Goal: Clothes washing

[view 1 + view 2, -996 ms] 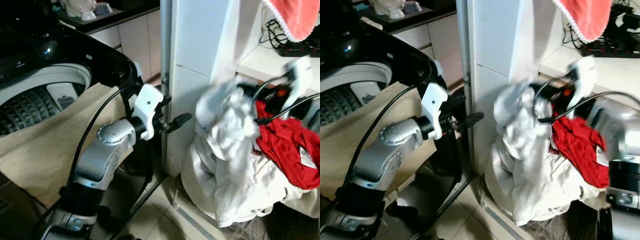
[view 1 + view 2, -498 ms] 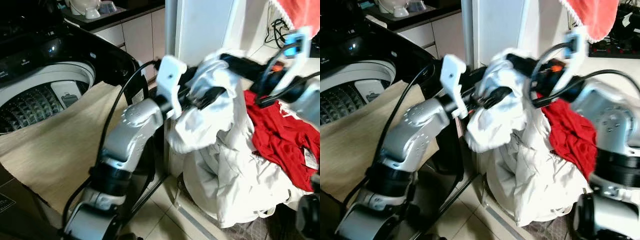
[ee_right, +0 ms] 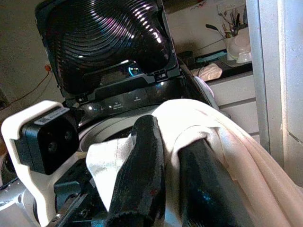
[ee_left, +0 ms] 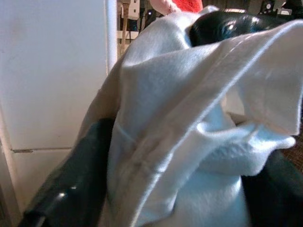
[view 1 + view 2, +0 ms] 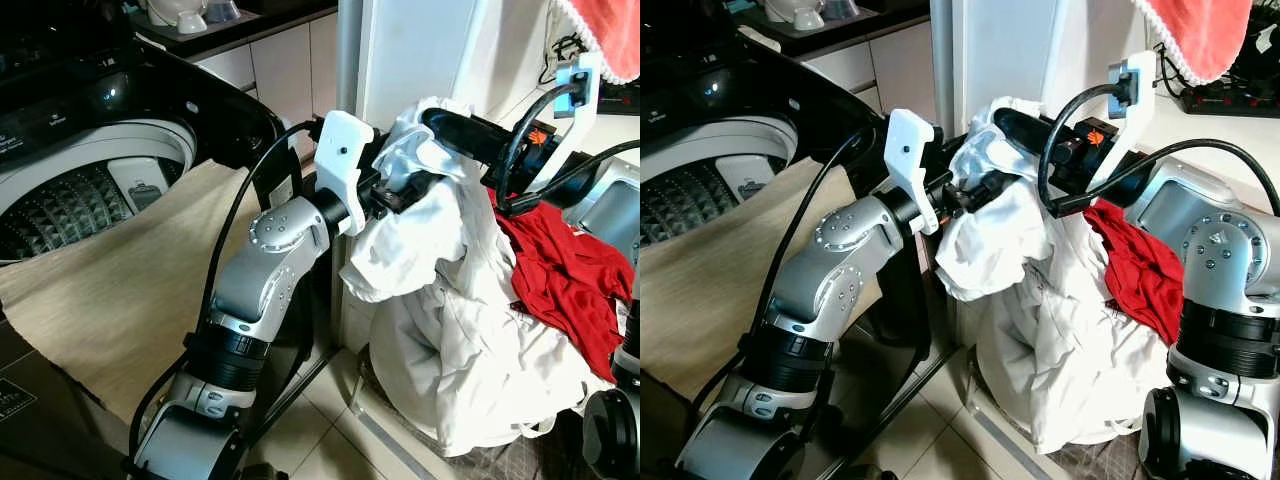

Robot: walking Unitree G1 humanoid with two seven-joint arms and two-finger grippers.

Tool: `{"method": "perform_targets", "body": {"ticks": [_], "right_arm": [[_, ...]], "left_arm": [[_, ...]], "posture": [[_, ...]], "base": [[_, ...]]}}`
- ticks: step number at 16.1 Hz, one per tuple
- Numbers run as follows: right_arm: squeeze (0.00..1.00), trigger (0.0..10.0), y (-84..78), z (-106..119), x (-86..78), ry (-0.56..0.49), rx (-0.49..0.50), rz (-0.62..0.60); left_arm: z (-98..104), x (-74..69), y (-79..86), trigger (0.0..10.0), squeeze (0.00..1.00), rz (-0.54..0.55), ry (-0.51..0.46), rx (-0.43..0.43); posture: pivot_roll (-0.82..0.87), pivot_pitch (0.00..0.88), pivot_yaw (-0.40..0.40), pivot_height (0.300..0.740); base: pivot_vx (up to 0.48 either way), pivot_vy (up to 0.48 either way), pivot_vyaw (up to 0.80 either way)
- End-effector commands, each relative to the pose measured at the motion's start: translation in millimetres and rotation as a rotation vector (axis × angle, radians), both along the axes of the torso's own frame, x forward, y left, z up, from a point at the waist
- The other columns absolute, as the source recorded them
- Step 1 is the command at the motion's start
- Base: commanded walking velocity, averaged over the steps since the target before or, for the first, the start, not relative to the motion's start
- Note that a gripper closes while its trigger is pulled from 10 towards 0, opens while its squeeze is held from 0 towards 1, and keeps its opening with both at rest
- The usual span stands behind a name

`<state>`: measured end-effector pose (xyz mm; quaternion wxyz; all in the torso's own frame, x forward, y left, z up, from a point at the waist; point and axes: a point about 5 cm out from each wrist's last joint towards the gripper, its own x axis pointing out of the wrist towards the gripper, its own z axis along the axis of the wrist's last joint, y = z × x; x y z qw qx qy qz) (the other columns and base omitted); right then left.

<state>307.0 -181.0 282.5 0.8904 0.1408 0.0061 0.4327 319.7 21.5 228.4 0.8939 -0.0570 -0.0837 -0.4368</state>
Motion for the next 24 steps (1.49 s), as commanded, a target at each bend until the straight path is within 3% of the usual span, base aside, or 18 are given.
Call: {"method": "perform_targets", "body": {"ticks": [1,10,11,12,13,14,18,19,20,21,23,24], "right_arm": [[0.00,0.0,1.2,11.2,-5.5,-0.048,0.005,0.012],[0.00,0.0,-3.9,11.3,-6.4,-0.051,0.021,-0.028],[0.00,1.8,-4.8,11.1,-6.1,-0.052,0.018,-0.042],[0.00,10.0,-3.5,11.2,-7.2,-0.040,0.054,-0.019],[0.31,10.0,-4.2,11.0,-7.8,-0.041,0.058,-0.024],[1.00,10.0,-7.3,8.8,-8.7,-0.025,0.082,-0.045],[1.00,10.0,-17.6,10.0,-25.0,-0.052,0.107,-0.072],[0.83,10.0,-19.6,10.4,-30.2,-0.067,0.096,-0.068],[0.00,10.0,-19.3,10.0,-36.5,-0.090,0.072,-0.055],[0.00,10.0,-17.2,8.4,-40.1,-0.097,0.055,-0.042],[0.00,10.0,-12.3,3.6,-40.1,-0.094,0.036,-0.050],[0.00,10.0,-11.8,3.4,-39.7,-0.095,0.036,-0.054]], "left_arm": [[-2.6,2.4,5.6,0.0,0.00,0.019,0.015,-0.005],[2.8,6.6,13.4,0.0,0.00,0.022,-0.004,-0.029],[2.6,6.5,15.0,0.0,0.00,0.024,0.000,-0.035],[3.0,7.2,18.4,0.0,0.00,0.044,0.001,-0.044],[3.7,7.6,20.0,0.0,0.00,0.048,0.004,-0.054],[7.5,10.9,25.3,0.0,0.00,0.076,-0.006,-0.068],[24.9,25.1,44.6,0.0,0.00,0.164,-0.070,-0.094],[34.0,28.9,51.2,0.0,0.00,0.193,-0.104,-0.100],[51.2,37.1,65.8,0.0,0.00,0.267,-0.159,-0.116],[67.9,43.4,80.5,0.0,0.00,0.339,-0.216,-0.128],[139.0,51.7,128.5,0.0,0.00,0.539,-0.480,-0.083],[150.2,51.5,136.0,0.0,0.00,0.568,-0.524,-0.071]], "posture": [[-0.09,0.000,0.058,0.740],[-0.08,0.000,0.066,0.740],[-0.08,0.000,0.066,0.740],[-0.08,0.000,0.070,0.740],[-0.08,0.000,0.071,0.740],[-0.08,0.000,0.080,0.740],[-0.07,0.000,0.087,0.740],[-0.07,0.000,0.088,0.740],[-0.07,0.000,0.088,0.740],[-0.07,0.000,0.090,0.740],[-0.06,0.000,0.087,0.740],[-0.06,0.000,0.087,0.740]], "base": [[0.000,0.000,0.00],[0.000,0.000,0.00],[0.000,0.000,0.00],[0.000,0.000,0.00],[0.000,0.000,0.00],[0.000,0.000,0.00],[0.000,0.000,0.00],[0.000,0.000,0.00],[0.000,0.000,0.00],[0.000,0.000,0.00],[0.000,0.000,0.00],[0.000,0.000,0.00]]}}
